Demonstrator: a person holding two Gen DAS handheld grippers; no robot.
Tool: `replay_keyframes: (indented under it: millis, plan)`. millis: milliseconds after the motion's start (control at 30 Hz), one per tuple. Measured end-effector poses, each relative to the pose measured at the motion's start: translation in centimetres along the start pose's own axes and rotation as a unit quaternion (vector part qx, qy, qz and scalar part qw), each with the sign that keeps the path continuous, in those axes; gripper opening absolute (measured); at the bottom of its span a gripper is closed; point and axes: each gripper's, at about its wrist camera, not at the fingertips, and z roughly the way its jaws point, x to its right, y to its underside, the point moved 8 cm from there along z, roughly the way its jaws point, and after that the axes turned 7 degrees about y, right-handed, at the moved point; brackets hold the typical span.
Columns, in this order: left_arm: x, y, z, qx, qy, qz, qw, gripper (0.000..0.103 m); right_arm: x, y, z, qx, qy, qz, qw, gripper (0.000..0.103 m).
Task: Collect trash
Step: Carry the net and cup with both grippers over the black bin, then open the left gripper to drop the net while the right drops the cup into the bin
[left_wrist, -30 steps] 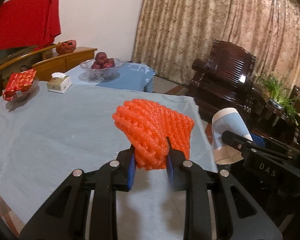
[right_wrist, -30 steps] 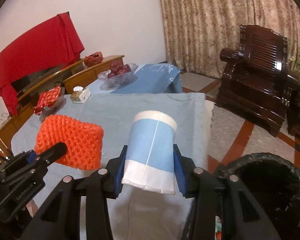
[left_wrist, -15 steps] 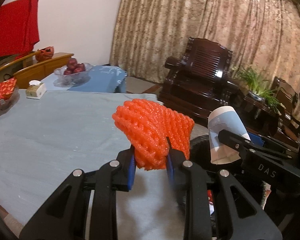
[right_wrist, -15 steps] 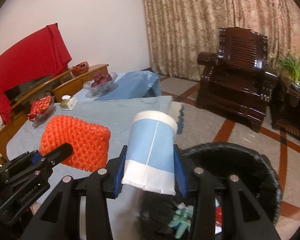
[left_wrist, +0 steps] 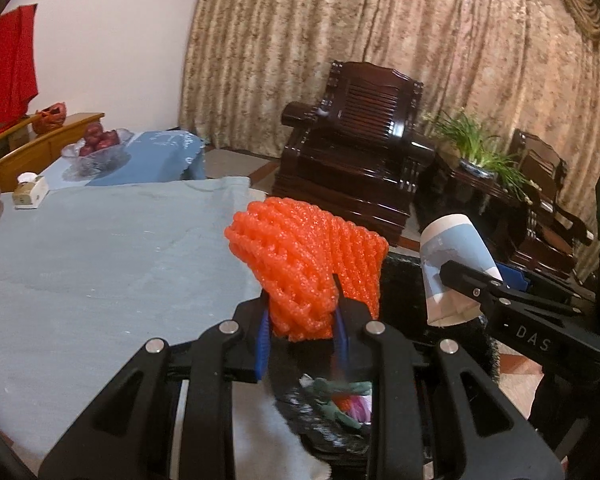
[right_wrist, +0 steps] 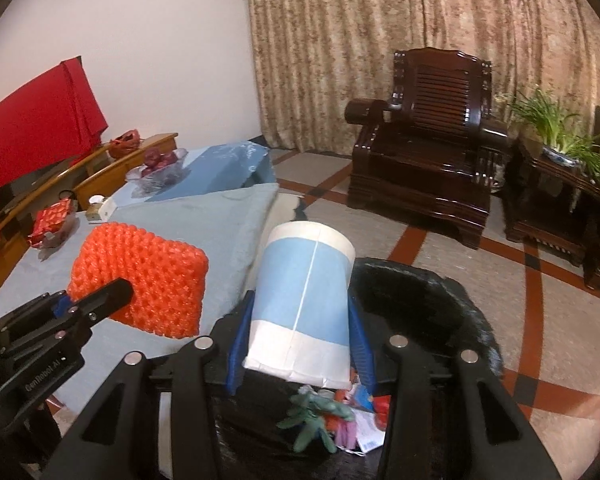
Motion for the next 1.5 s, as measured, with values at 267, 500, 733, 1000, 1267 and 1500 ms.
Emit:
replay_keyframes:
  millis: [267,500,733,1000,1267,1500]
  plan:
    - [2.1,1.1,2.8,-0.026,0.025,0.008,0.9993,0.025,3.5,1.7,0.1,-0.012,0.024,0.009,1.000,0.045]
    - [3.6,2.1,5.2,-0.048,0.035,0.023,0.9980,0.025,5.8,2.8,0.9,-0.025,0.039,0.015,0.999,0.046]
    - [4.0,3.0,7.1,-0.070,0.041,0.028,0.9963,0.025,6.9,3.8,1.8,-0.039,0.047,0.016,0.998,0.048]
    - [4.5,3.2,8.4,-0.083,0.046,0.034,0.9950,0.025,7.8,5.0,2.7,-0.054,0.053,0.022,0.997,0.049]
    - [4.4,3.0,8.8,-0.084,0.064,0.017,0.9942,0.065,8.8,5.2,3.0,-0.055,0.073,0.022,0.996,0.083]
    - [3.3,2.5,7.1,-0.073,0.057,0.015,0.9956,0.075,9.1,5.2,2.2,-0.048,0.072,0.031,0.996,0.095]
